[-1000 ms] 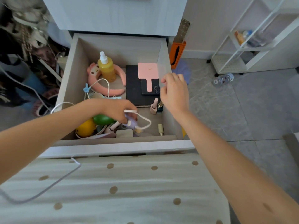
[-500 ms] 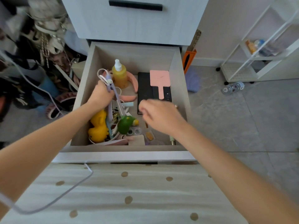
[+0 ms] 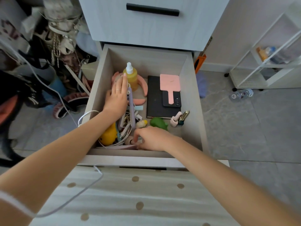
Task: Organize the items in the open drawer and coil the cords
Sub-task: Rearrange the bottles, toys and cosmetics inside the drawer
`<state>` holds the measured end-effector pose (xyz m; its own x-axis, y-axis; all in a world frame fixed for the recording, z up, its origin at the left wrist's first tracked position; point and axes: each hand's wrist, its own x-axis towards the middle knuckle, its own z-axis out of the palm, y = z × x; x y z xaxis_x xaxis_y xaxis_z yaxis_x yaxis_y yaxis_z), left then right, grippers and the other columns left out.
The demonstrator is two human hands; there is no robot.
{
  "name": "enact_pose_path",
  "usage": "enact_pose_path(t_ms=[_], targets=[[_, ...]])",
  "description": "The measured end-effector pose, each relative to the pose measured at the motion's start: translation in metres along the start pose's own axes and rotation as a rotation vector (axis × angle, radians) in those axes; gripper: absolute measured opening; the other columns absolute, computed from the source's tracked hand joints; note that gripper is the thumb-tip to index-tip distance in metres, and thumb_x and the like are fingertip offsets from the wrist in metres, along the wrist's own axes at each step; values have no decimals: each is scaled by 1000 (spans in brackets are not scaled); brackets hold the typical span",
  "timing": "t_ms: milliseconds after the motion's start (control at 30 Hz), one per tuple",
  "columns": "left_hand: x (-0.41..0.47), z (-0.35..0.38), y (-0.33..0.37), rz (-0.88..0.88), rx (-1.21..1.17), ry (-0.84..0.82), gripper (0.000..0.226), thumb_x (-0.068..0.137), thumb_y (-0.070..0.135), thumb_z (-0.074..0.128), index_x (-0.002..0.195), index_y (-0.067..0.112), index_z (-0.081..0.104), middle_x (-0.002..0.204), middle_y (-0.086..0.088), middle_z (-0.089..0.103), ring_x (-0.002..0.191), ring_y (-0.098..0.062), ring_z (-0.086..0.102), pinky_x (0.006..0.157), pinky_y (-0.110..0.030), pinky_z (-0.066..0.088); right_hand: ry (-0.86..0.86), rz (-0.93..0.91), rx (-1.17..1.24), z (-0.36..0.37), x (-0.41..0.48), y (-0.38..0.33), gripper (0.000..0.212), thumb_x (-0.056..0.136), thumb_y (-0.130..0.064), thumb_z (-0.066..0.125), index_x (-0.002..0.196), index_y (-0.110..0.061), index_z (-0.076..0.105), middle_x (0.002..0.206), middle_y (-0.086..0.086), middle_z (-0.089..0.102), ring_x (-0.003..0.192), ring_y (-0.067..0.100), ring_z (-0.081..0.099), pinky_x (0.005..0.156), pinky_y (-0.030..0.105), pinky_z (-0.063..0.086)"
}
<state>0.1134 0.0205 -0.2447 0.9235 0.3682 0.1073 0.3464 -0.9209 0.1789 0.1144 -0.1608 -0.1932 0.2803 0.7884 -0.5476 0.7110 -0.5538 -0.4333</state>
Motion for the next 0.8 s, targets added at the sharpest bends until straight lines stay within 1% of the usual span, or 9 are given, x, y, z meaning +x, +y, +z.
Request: enact_pose_path(t_ms=[100,233,367,433,500,567,600,700,800], targets=[[1,-1,-1,31,-19,-104,92,86,5,56,149,9,-11,157,-10,6,140,-31,21,93,-44,43,86,22,-25,4,1,-1,20,91,-24,52,107,-16,60,91,3,53,84,23,54,68,33,45],[-1,-4,0,98,55,-167,85,88,7,51,149,13,-8,158,-8,0,143,-30,9,103,-48,37,280,-7,-15,-6,-5,-2,8,87,-24,56,89,-17,58,79,-2,60,70,17,56,60,29,44],[-5,-19,8,79,64,3,74,91,28,43,149,2,4,156,-19,8,141,-37,13,112,-51,21,533,26,120,-35,-31,14,8,90,-23,54,93,-18,61,65,-7,57,53,6,50,49,21,33],[-5,-25,17,116,105,109,76,87,37,41,147,-1,14,152,-24,17,138,-40,20,112,-52,21,709,41,145,-47,-47,31,11,93,-20,49,95,-18,60,65,-4,56,54,11,50,48,26,33],[-2,-25,31,206,82,137,67,83,33,51,141,3,34,144,-22,34,130,-40,33,107,-51,27,878,74,158,-55,-58,51,13,95,-18,46,98,-18,59,68,1,58,55,16,52,50,33,39],[-1,-20,50,374,36,-4,47,83,25,58,127,12,51,131,-14,50,119,-33,46,99,-45,36,1022,123,181,-57,-64,70,14,96,-17,45,98,-16,58,70,-1,58,54,10,50,49,31,38],[-2,-13,60,466,12,-110,41,84,26,58,124,16,54,126,-9,54,115,-28,49,96,-43,40,1083,138,216,-57,-65,77,14,96,-16,44,97,-15,58,69,-5,56,54,6,48,48,24,36],[-11,8,86,589,42,-415,51,85,31,61,133,23,46,134,-2,49,120,-21,46,98,-37,41,1207,135,408,-56,-61,87,15,98,-14,43,98,-13,57,69,-12,50,57,-1,46,52,13,32],[-12,23,97,619,108,-425,54,86,26,60,136,22,41,137,-4,42,121,-23,43,96,-35,39,1238,66,623,-54,-52,88,16,99,-8,39,99,-11,55,76,-9,52,66,-3,49,66,12,39]])
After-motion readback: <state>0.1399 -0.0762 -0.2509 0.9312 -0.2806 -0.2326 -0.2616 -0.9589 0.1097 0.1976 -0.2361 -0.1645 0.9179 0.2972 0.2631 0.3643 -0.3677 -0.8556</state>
